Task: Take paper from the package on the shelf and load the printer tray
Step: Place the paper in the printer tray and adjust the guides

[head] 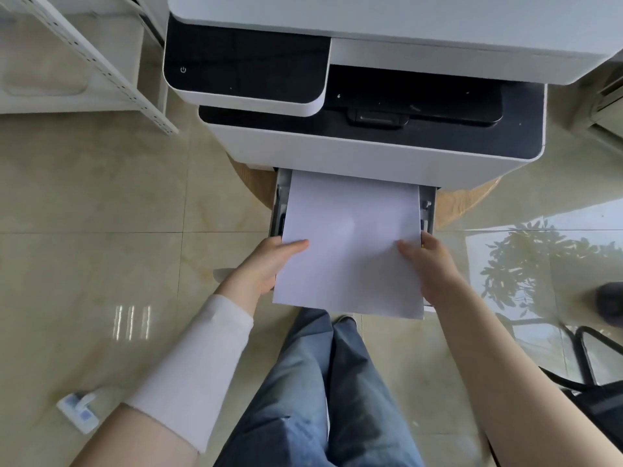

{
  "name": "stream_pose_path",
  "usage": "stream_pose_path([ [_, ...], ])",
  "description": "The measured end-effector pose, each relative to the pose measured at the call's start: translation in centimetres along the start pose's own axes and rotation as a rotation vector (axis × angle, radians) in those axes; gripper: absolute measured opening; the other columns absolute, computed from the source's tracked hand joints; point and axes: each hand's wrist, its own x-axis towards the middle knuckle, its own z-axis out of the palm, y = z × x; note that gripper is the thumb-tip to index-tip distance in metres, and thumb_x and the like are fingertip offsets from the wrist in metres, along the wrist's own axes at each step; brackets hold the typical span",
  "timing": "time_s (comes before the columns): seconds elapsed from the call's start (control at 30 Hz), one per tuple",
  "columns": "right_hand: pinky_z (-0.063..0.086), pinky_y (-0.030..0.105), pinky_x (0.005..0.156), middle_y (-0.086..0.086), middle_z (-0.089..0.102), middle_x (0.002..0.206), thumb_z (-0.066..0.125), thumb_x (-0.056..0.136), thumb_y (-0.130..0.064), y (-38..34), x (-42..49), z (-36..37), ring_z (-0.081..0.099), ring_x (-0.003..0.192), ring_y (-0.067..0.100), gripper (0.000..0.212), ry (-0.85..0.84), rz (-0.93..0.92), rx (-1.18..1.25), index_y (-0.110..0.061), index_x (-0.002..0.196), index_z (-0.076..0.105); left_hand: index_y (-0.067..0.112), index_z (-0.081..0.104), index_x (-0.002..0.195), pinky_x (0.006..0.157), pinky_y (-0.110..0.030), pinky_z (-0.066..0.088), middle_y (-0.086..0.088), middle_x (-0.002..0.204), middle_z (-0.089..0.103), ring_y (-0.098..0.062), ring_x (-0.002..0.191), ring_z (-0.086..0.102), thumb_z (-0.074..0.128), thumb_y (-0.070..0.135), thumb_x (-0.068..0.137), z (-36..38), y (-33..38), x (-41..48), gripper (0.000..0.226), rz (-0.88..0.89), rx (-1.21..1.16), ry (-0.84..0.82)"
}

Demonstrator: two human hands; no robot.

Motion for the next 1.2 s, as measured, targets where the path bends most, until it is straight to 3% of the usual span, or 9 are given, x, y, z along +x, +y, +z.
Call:
stream_pose_path([
  [0.1,0.049,0.044,0.079,0.014,0.058,0.093,0.050,0.088,0.001,-0.6,0.3,0.7,0.056,0.082,0.027,0.014,0.049,-0.029,-0.044,-0.007,0.099,0.055,0.000,0.061,0.106,0.084,-0.037,0.050,-0.012,0.097,0.068,-0.026,0.086,0.064,0.058,0.015,0.089,-0.1,-0.1,-0.1,0.024,0.038,0.069,0.093],
  [0.23,0.047,0.030,0.060,0.009,0.057,0.082,0.050,0.088,0.001,-1.5,1.1,1.2,0.054,0.066,0.022,0.015,0.097,-0.068,-0.044,-0.010,0.098,0.053,0.008,0.060,0.080,0.072,-0.028,0.043,-0.011,0.085,0.064,-0.025,0.081,0.061,0.059,0.020,0.087,0.1,0.1,0.4,0.013,0.133,0.205,0.227],
  [0.37,0.045,0.027,0.059,0.009,0.056,0.085,0.049,0.088,0.000,-2.3,2.6,1.5,0.053,0.077,0.022,0.017,0.152,-0.121,-0.098,-0.008,0.102,0.055,0.010,0.055,0.075,0.062,-0.029,0.029,-0.013,0.069,0.045,-0.021,0.064,0.040,0.059,0.018,0.083,0.4,0.2,0.8,0.013,0.216,0.296,0.336],
  [0.53,0.044,0.032,0.067,0.012,0.055,0.092,0.048,0.086,-0.001,-2.1,3.4,1.6,0.052,0.078,0.022,0.016,0.191,-0.152,-0.173,-0.014,0.095,0.050,0.014,0.038,0.050,0.043,-0.021,0.026,0.008,0.032,0.040,-0.021,0.050,0.031,0.059,0.015,0.083,0.8,0.3,1.0,0.039,0.260,0.413,0.443],
  [0.67,0.041,0.026,0.061,0.010,0.053,0.092,0.046,0.088,-0.001,-1.9,3.5,1.8,0.049,0.079,0.021,0.018,0.209,-0.194,-0.225,-0.011,0.101,0.051,0.012,0.061,0.075,0.053,-0.021,0.035,0.001,0.064,0.059,-0.019,0.068,0.048,0.060,0.013,0.083,0.8,0.4,0.4,0.008,0.330,0.496,0.512],
  [0.8,0.037,0.025,0.069,0.009,0.051,0.100,0.045,0.090,-0.005,-2.1,3.4,2.1,0.050,0.089,0.024,0.028,0.251,-0.193,-0.331,-0.004,0.118,0.047,0.003,0.064,0.102,0.075,-0.021,0.041,-0.010,0.101,0.070,-0.018,0.086,0.060,0.064,0.011,0.083,0.8,0.2,-0.1,0.021,0.385,0.547,0.563],
  [0.97,0.036,0.029,0.085,0.018,0.051,0.131,0.049,0.092,-0.015,-2.5,1.4,1.5,0.047,0.118,0.031,0.043,0.281,-0.177,-0.441,-0.003,0.131,0.037,0.002,0.064,0.106,0.072,-0.015,0.038,-0.013,0.107,0.069,-0.012,0.082,0.055,0.068,0.013,0.081,0.5,0.2,0.3,0.027,0.339,0.486,0.540],
  [1.07,0.038,0.028,0.082,0.017,0.060,0.121,0.051,0.089,-0.011,-0.8,-0.3,0.6,0.052,0.112,0.032,0.039,0.332,-0.181,-0.468,-0.005,0.127,0.044,0.002,0.064,0.106,0.075,-0.018,0.039,-0.013,0.107,0.069,-0.013,0.082,0.055,0.068,0.013,0.080,0.5,0.4,0.2,0.028,0.328,0.466,0.538],
  [1.2,0.029,0.011,0.065,0.012,0.066,0.109,0.049,0.085,0.001,1.3,-1.5,0.5,0.053,0.089,0.020,0.036,0.426,-0.212,-0.436,-0.006,0.120,0.056,0.002,0.063,0.105,0.074,-0.020,0.040,-0.013,0.105,0.069,-0.014,0.080,0.055,0.067,0.012,0.081,0.7,0.2,0.2,0.026,0.342,0.478,0.550],
])
